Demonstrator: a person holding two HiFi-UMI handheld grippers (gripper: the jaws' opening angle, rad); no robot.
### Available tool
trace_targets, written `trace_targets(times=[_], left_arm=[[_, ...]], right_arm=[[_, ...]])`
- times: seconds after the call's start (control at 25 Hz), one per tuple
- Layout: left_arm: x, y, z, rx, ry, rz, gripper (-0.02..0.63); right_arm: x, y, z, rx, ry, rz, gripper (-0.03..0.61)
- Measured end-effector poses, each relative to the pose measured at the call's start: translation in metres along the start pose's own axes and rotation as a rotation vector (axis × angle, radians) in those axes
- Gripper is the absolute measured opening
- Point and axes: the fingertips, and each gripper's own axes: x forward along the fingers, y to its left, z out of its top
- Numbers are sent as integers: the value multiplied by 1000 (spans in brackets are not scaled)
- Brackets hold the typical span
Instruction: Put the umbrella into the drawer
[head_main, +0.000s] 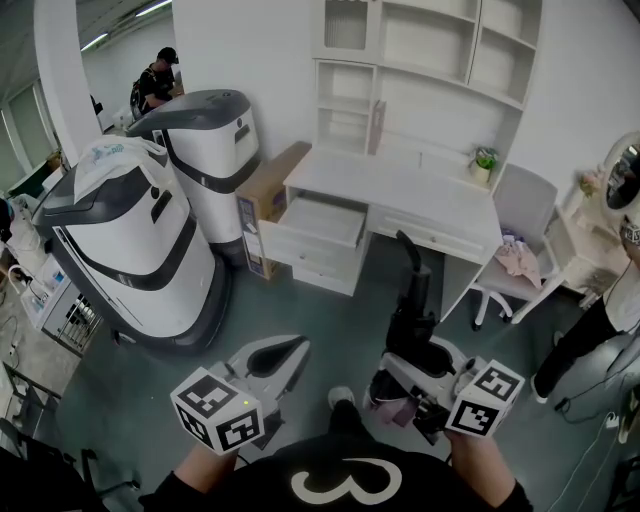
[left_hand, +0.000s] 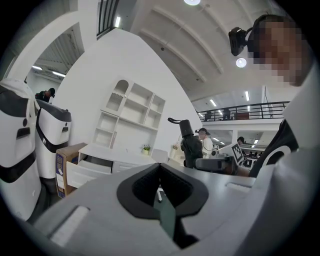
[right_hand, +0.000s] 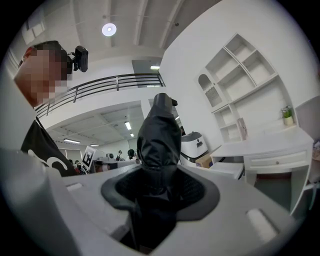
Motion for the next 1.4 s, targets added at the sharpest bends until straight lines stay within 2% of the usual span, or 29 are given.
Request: trace_targets(times=[0.24, 0.44, 0.68, 0.96, 1.16, 1.4], left_arm=[[25, 40, -12, -46, 15, 36, 8], [68, 87, -9, -66, 36, 66, 8], [154, 163, 4, -108, 83, 98, 8], [254, 238, 45, -86, 91, 95, 8], [289, 273, 59, -67, 101, 110, 8], [300, 313, 57, -94, 104, 133, 8]], right_arm=[[35, -38, -7, 18, 40, 23, 187], [75, -92, -2, 44, 71, 45, 189], [135, -190, 21, 93, 105, 58, 189], [201, -288, 64, 82, 129, 74, 189], [238, -328, 85, 77, 131, 92, 187], [279, -350, 95, 65, 144, 103, 189]])
